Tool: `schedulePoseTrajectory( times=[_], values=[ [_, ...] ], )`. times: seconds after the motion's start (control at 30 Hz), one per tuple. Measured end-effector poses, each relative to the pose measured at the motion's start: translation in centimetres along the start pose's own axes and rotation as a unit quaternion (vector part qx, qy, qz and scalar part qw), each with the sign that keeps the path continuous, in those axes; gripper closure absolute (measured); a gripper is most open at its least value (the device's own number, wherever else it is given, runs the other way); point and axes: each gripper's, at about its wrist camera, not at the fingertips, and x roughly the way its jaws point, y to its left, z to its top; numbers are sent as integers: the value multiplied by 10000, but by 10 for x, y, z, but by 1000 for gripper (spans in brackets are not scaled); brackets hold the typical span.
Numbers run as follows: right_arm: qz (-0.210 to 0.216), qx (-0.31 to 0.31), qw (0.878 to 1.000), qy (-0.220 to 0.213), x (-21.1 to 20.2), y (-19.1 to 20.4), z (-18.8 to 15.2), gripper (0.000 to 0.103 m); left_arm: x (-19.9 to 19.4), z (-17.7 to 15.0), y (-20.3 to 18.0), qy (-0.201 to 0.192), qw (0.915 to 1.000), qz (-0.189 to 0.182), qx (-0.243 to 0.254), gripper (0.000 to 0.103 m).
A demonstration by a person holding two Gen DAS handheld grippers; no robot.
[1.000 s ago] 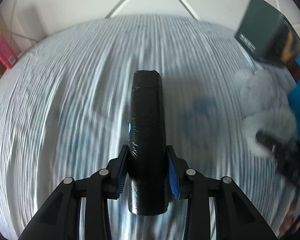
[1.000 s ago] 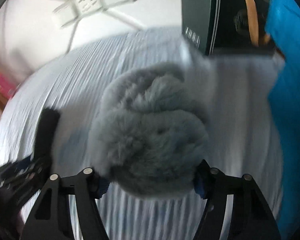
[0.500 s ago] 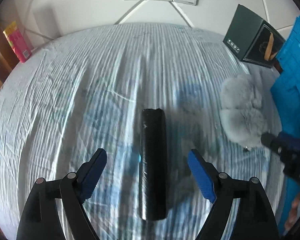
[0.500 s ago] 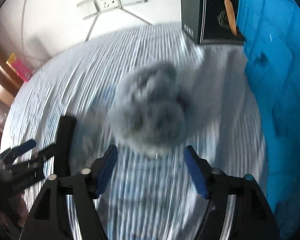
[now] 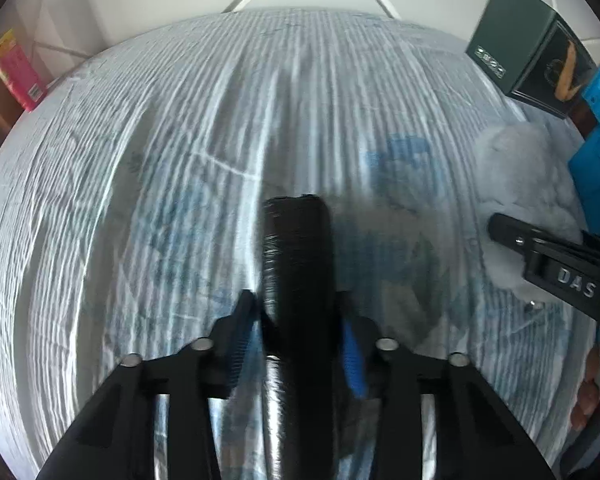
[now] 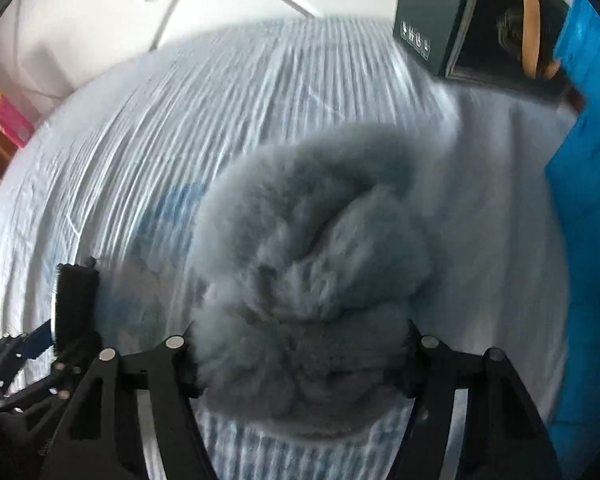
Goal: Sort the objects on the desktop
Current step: 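Lift cylinder and plush and carry both toward the blue crate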
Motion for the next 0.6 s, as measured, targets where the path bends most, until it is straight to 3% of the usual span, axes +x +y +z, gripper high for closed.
schedulePoseTrajectory(
  times=[0.2,0.33,0.4,0.43,0.53,0.6],
  values=[
    [40,143,9999,-82,-4,-5,-2,36,-5,-7,10,-31,10000,-26,34,67],
    [3,147,9999,-55,2,-7,-6,4,-14,-17,35,-46,9998,-78,153,66],
    [-188,74,9997,-151,10,-6,-10,0,-19,-22,47,-52,9997,-105,210,68],
    [-313,27,9993,-224,11,-5,-12,1,-20,-22,48,-42,9997,-121,206,68],
    [-261,59,9991,-339,3,-3,-13,40,-24,-26,53,-37,9997,-167,159,68],
    [-173,42,9995,-271,5,-3,-12,40,-27,-29,56,-30,9997,-192,122,68]
  ],
)
